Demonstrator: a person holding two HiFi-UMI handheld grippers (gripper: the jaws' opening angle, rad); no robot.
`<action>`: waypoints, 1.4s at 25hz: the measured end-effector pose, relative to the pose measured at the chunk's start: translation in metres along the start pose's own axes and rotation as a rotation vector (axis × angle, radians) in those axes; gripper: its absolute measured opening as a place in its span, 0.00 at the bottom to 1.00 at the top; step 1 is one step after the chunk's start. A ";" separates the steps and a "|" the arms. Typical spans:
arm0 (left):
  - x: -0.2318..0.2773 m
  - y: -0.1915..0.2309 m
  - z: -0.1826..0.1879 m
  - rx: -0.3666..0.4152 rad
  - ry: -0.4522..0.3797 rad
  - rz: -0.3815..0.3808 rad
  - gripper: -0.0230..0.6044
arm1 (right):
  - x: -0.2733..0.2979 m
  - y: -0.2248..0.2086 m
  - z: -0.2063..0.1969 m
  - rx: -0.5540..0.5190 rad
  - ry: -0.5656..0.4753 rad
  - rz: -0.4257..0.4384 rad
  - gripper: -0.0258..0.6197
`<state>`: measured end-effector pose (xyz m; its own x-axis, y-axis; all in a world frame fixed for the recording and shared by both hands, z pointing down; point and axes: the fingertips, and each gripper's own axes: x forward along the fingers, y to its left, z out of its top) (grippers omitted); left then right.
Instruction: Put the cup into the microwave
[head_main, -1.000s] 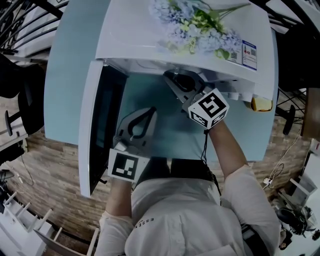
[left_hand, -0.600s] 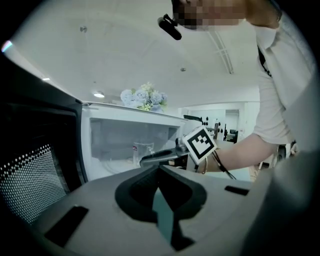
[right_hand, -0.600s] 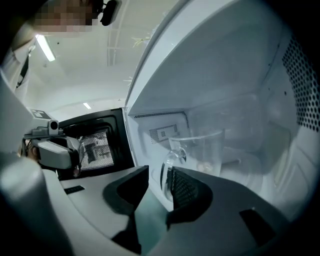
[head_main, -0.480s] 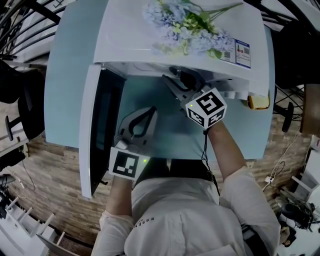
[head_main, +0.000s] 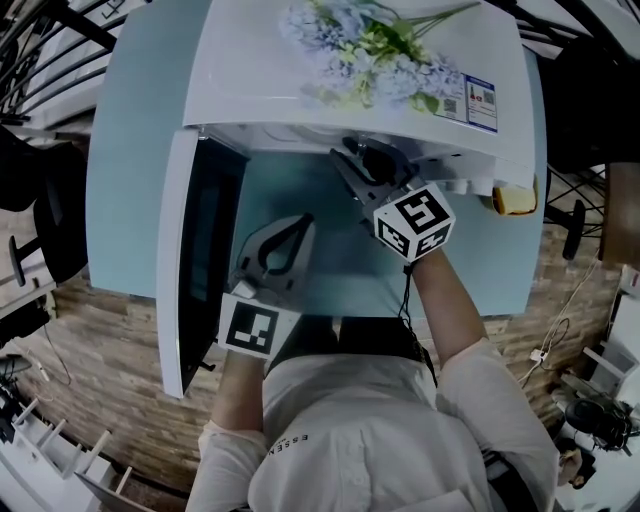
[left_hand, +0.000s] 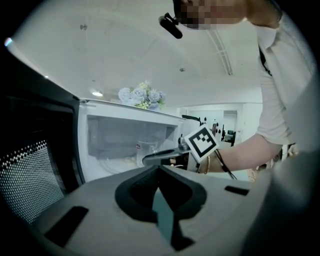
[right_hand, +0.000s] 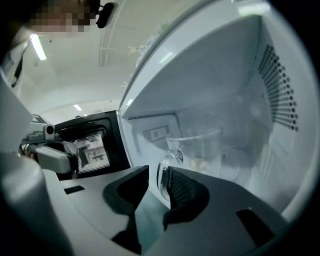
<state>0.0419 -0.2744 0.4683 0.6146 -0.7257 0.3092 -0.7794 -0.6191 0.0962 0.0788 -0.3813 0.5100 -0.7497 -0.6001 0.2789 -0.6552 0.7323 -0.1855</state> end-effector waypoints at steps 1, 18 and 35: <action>0.000 0.000 0.000 0.003 -0.002 -0.001 0.04 | 0.003 0.002 0.001 -0.006 0.019 0.025 0.22; 0.002 -0.005 0.001 0.018 0.004 -0.022 0.04 | -0.034 -0.007 -0.004 0.045 -0.030 -0.005 0.22; -0.041 -0.020 0.094 0.132 -0.109 0.012 0.04 | -0.132 0.056 0.101 -0.023 -0.221 -0.114 0.07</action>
<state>0.0439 -0.2609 0.3647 0.6201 -0.7575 0.2042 -0.7687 -0.6387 -0.0346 0.1317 -0.2931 0.3674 -0.6747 -0.7334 0.0833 -0.7365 0.6614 -0.1419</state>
